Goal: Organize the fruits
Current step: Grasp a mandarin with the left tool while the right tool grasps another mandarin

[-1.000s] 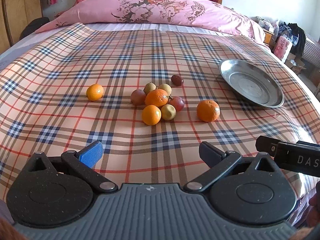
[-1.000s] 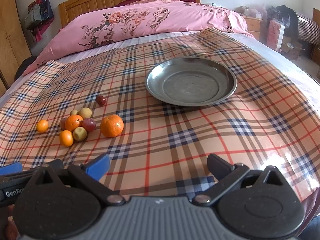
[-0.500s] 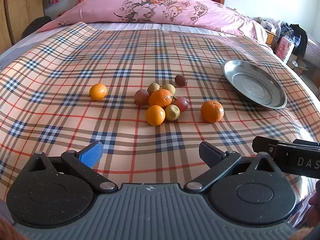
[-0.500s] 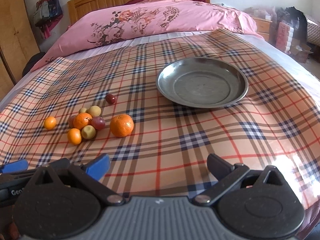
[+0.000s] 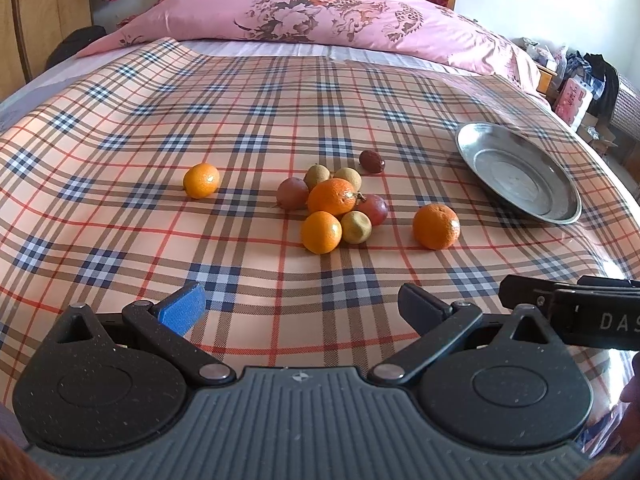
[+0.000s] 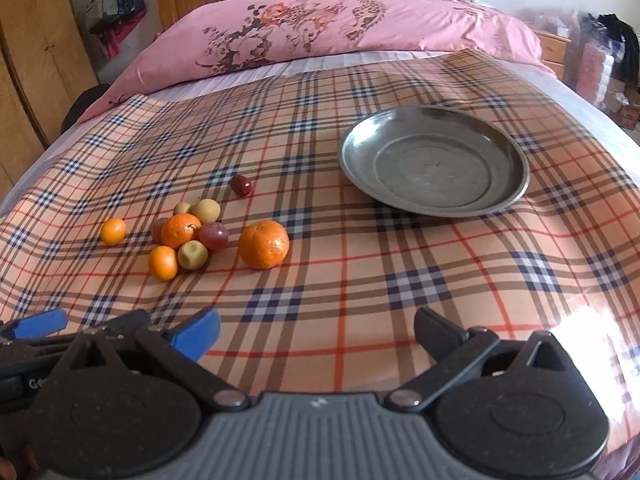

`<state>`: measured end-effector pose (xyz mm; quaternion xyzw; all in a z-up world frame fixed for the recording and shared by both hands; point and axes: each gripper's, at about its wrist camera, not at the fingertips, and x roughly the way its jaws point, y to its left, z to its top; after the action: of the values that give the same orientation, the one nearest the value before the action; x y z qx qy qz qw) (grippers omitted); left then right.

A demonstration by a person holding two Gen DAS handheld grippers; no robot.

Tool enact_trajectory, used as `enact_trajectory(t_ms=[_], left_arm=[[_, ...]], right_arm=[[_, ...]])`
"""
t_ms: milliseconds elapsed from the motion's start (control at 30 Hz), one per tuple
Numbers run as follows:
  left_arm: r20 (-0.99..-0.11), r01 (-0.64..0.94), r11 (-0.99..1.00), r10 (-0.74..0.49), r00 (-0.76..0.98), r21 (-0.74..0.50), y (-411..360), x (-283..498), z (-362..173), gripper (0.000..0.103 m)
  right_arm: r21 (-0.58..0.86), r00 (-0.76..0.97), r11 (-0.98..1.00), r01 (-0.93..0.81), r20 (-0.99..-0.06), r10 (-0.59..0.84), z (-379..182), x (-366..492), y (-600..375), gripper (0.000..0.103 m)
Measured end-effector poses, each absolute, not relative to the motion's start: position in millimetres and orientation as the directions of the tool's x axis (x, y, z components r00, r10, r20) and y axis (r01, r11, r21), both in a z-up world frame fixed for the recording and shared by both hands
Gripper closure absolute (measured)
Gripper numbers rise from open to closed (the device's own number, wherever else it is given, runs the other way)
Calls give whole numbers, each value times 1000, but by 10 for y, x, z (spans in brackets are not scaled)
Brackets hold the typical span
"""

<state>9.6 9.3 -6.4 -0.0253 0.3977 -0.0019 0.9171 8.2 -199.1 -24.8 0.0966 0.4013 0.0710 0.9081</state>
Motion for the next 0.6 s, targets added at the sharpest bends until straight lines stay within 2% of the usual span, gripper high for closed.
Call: enact_trajectory(t_ms=[600], left_arm=[[-726,-7,999,-24,687,-41,193,670,-285,0]], right_arm=[[202,636,966,-163,-727,259,-151,356,-2031,1]])
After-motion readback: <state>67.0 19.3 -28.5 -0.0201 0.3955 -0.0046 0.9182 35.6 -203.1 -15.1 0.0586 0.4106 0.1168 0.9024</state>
